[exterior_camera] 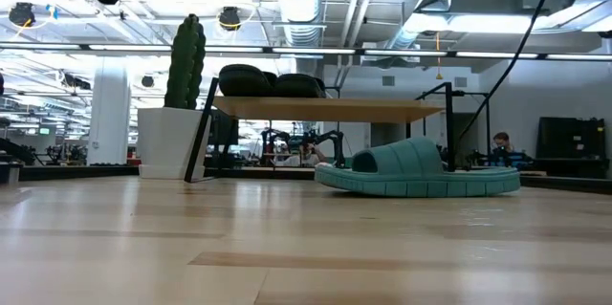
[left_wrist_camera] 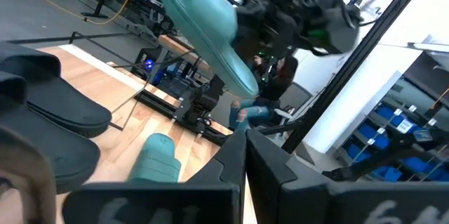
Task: Pick and place slides into the shelf
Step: Put the top green slide on the shelf
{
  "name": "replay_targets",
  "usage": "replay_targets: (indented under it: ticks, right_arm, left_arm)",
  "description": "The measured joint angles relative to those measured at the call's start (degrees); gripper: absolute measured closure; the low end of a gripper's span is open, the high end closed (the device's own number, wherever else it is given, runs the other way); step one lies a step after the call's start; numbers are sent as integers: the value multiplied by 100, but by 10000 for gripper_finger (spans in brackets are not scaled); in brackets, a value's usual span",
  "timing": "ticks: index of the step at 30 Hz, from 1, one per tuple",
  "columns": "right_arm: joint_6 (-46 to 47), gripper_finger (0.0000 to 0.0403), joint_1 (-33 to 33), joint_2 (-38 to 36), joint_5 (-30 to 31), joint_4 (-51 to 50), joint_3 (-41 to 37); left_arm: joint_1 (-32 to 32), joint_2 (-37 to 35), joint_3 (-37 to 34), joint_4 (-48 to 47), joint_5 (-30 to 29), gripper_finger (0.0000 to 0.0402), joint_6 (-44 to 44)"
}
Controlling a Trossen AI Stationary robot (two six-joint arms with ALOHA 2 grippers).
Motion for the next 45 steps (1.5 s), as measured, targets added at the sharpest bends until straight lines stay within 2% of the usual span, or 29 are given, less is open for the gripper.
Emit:
replay_targets:
  ticks: [6, 14, 19, 27, 31, 35, 39, 45]
  right_arm:
    - [-72, 403, -567, -171, -155, 7, -1]
    - [-14, 403, -1044, -416, -256, 9, -434]
    - [123, 403, -926, -991, -214, 6, -1058]
    - [536, 403, -213, -2183, -113, 165, -2502]
    - [572, 403, 15, -2839, 7, 795, -3389]
    - [160, 403, -162, -3382, 67, 1775, -4181]
    - [-431, 403, -792, -3773, -256, 2830, -4808]
    - [-1614, 403, -1983, -3849, -1315, 4702, -5299]
  left_arm:
    - [0, 0, 0, -47, 3, 401, -105]
    - [0, 0, 0, -311, 20, 401, -163]
    - [0, 0, 0, -464, 20, 401, -203]
    - [0, 0, 0, -557, 20, 401, -208]
    - [0, 0, 0, -551, 0, 401, -208]
    - [2, 0, 0, -499, -184, 401, -212]
    - [0, 0, 0, -494, -568, 401, -214]
    - [1, 0, 0, -516, -975, 401, -212]
